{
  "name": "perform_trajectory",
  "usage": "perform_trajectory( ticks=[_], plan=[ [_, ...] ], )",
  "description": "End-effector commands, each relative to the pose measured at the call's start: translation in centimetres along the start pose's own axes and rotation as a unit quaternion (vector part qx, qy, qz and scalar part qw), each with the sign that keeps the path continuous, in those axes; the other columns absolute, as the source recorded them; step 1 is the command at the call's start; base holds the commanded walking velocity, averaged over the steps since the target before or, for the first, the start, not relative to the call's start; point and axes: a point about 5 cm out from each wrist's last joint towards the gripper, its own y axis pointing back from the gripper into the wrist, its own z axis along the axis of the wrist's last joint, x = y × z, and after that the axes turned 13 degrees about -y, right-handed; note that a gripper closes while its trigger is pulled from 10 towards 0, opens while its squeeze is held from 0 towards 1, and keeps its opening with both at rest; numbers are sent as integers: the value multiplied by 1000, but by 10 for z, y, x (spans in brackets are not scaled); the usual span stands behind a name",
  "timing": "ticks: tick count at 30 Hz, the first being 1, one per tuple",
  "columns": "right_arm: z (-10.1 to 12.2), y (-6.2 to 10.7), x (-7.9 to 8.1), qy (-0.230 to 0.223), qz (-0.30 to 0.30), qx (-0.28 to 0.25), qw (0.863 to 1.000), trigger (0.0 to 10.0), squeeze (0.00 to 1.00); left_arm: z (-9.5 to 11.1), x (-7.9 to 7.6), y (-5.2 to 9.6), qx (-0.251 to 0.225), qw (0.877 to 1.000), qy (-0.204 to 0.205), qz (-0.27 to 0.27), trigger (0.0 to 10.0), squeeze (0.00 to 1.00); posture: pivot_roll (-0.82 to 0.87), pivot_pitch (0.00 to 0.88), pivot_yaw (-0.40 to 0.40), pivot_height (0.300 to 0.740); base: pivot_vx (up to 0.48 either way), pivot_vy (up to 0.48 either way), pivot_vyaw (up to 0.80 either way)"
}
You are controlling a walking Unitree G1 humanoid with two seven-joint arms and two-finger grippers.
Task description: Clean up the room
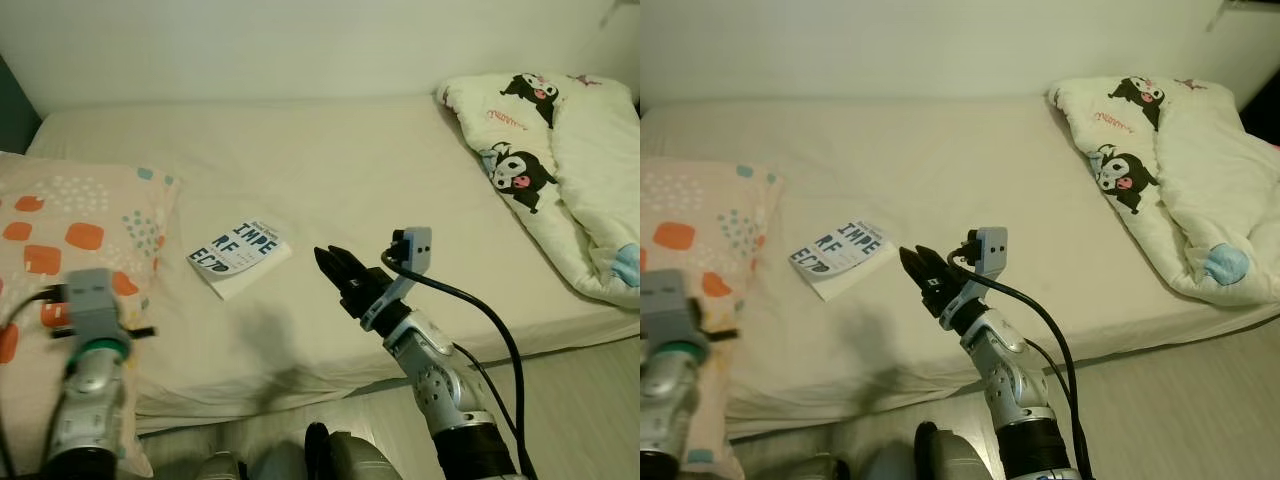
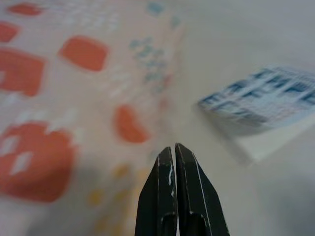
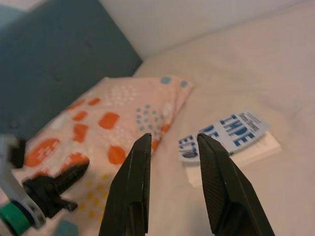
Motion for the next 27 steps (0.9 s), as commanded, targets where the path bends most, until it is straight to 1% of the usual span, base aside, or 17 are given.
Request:
perform_trajectory(
  ticks=[1, 4, 5, 6, 7, 8, 10, 13, 16, 22, 27],
  plan=[
    [0, 5, -6, 23, -23, 0, 999, 10000, 0, 17, -15, 4, -26, 999, 30, -23, 10000, 0, 9, 107, -63, 740, 0, 0, 0],
    [5, 6, -7, 61, -34, -6, 998, 10000, 0, 46, -40, 4, -69, 994, 71, -52, 10000, 0, 3, 105, -56, 740, 0, 0, 0],
    [6, 6, -7, 68, -36, -6, 997, 10000, 0, 50, -44, 3, -79, 993, 75, -56, 10000, 0, 2, 105, -56, 740, 0, 0, 0],
    [6, 6, -7, 68, -36, -6, 997, 10000, 0, 50, -44, 3, -79, 993, 75, -56, 10000, 0, 2, 105, -56, 740, 0, 0, 0],
    [7, 5, -7, 71, -36, -8, 997, 10000, 0, 56, -49, 3, -90, 991, 81, -62, 10000, 0, -1, 103, -54, 740, 0, 0, 0],
    [7, 5, -7, 71, -36, -8, 997, 10000, 0, 56, -49, 3, -90, 991, 81, -62, 10000, 0, -1, 103, -54, 740, 0, 0, 0],
    [8, 5, -7, 77, -40, -14, 996, 10000, 0, 69, -57, 5, -112, 987, 88, -74, 10000, 0, -4, 101, -49, 740, 0, 0, 0],
    [9, 6, -7, 82, -47, -20, 995, 10000, 0, 75, -61, 7, -122, 985, 88, -82, 10000, 0, -4, 101, -48, 740, 0, 0, 0],
    [9, 6, -8, 85, -50, -20, 995, 10000, 0, 75, -61, 7, -122, 985, 88, -84, 10000, 0, -5, 101, -44, 740, 0, 0, 0],
    [8, 7, -9, 96, -58, -22, 993, 10000, 0, 74, -60, 9, -115, 986, 87, -85, 10000, 0, -4, 100, -43, 715, 0, 0, 0],
    [8, 7, -9, 96, -58, -23, 993, 10000, 0, 74, -61, 11, -116, 986, 87, -87, 10000, 0, -4, 103, -43, 705, 0, 0, 0]
  ],
)
